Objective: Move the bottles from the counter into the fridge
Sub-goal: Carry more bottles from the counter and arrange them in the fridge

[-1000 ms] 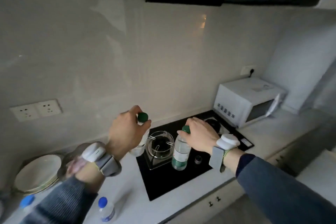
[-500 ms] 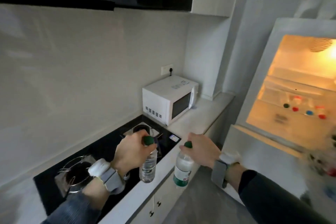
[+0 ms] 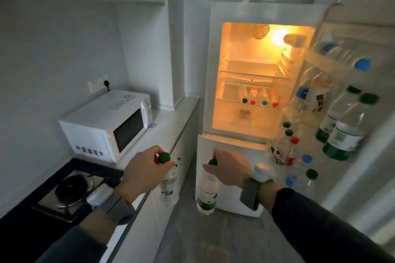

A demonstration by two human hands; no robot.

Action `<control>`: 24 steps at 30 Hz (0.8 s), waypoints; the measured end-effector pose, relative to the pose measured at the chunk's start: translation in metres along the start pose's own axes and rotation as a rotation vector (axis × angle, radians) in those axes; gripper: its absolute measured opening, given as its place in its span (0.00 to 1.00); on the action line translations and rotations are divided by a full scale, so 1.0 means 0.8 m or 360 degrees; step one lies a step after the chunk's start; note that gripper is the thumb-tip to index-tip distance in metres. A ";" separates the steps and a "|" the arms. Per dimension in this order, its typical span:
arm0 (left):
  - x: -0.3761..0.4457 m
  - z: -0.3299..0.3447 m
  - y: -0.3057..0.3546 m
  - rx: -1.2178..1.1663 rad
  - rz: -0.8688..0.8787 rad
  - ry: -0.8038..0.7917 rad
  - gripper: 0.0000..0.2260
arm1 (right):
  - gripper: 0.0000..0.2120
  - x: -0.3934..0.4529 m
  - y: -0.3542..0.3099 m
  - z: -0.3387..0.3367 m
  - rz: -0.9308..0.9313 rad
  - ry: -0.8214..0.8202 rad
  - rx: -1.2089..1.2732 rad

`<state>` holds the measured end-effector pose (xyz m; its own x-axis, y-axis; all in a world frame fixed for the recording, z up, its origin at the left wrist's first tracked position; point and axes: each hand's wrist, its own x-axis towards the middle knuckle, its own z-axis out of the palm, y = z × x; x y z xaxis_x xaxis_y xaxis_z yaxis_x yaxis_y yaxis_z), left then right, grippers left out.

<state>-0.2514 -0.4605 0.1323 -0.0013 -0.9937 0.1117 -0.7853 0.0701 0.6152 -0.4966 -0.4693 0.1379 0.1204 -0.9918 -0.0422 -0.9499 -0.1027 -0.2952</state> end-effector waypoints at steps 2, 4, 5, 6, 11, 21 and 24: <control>0.026 0.013 0.017 -0.0039 0.0093 -0.0080 0.11 | 0.19 0.004 0.019 -0.010 0.0053 0.0020 0.0024; 0.047 0.030 0.030 -0.0054 0.0176 -0.0143 0.10 | 0.18 0.006 0.035 -0.019 0.0109 0.0046 0.0033; 0.064 0.040 0.039 -0.0059 0.0218 -0.0194 0.10 | 0.18 0.008 0.044 -0.025 0.0153 0.0056 0.0041; 0.080 0.050 0.049 -0.0039 0.0286 -0.0234 0.10 | 0.18 0.012 0.056 -0.028 0.0204 0.0071 0.0052; 0.162 0.101 0.101 -0.0094 0.0586 -0.0400 0.11 | 0.19 0.034 0.110 -0.041 0.0499 0.0218 0.0069; 0.290 0.153 0.181 -0.0197 0.0941 -0.0658 0.10 | 0.14 0.073 0.149 -0.086 0.0913 0.0439 0.0126; 0.312 0.164 0.198 -0.0226 0.1060 -0.0692 0.10 | 0.14 0.077 0.158 -0.101 0.1003 0.0479 0.0220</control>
<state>-0.4574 -0.7089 0.1556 -0.7051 -0.6820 0.1941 -0.4486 0.6410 0.6228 -0.6323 -0.5494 0.1750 -0.5436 -0.8392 0.0152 -0.7649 0.4879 -0.4204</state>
